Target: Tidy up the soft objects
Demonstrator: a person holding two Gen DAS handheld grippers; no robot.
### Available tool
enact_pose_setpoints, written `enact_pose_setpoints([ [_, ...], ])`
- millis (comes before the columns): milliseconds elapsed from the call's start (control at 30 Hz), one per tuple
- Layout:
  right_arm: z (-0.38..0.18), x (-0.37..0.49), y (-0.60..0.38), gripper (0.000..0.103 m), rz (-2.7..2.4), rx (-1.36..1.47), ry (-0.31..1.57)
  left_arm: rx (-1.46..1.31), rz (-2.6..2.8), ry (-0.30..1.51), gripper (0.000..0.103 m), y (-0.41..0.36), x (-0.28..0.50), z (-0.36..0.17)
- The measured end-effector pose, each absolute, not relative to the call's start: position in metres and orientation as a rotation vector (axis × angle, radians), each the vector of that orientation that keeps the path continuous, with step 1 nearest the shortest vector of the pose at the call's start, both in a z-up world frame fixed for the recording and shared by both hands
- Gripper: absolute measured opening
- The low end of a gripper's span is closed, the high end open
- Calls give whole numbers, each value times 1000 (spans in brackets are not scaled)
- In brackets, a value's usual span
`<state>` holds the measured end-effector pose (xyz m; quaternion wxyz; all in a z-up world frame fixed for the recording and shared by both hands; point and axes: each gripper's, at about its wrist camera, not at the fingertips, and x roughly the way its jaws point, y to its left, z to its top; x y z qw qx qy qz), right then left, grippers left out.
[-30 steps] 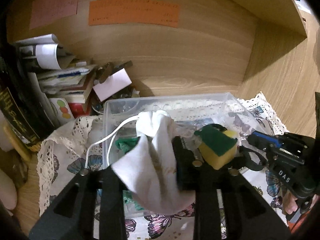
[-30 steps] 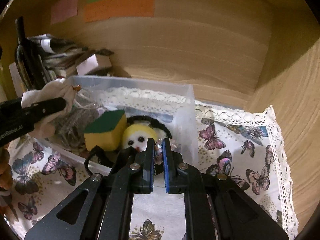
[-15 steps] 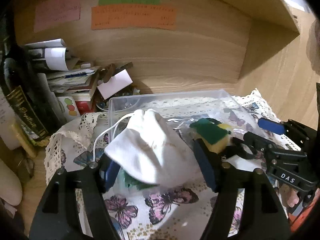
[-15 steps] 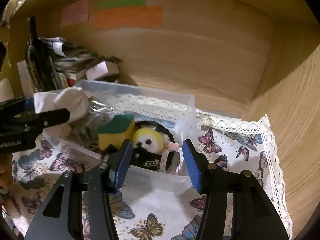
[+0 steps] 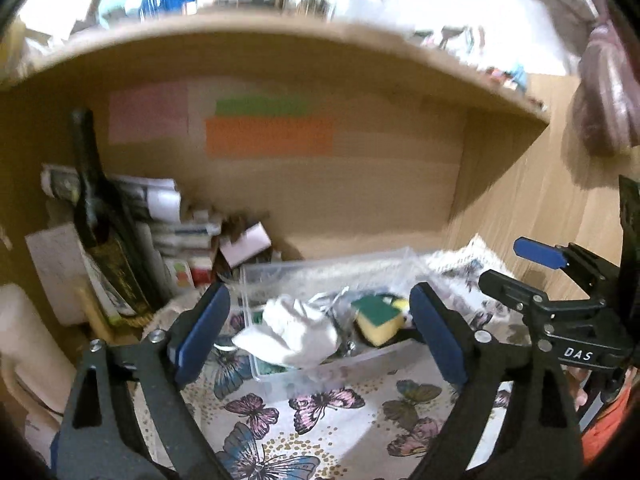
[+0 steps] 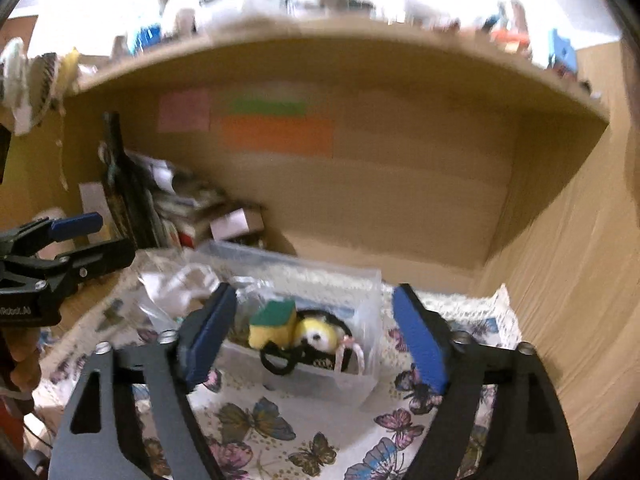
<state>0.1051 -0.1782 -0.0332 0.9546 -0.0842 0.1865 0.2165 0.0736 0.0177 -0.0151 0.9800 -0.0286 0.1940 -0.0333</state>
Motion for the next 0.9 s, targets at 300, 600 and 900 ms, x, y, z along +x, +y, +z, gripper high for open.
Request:
enact_pose_setpoints([
  [300, -5, 74, -190, 98, 473, -111, 263, -16, -43, 264, 103, 4, 31, 13],
  [600, 0, 58, -194, 103, 479, -86, 231, -13, -47, 224, 103, -6, 12, 17],
  [900, -1, 54, -195, 103, 473, -77, 230, -7, -42, 212, 103, -9, 7, 18],
])
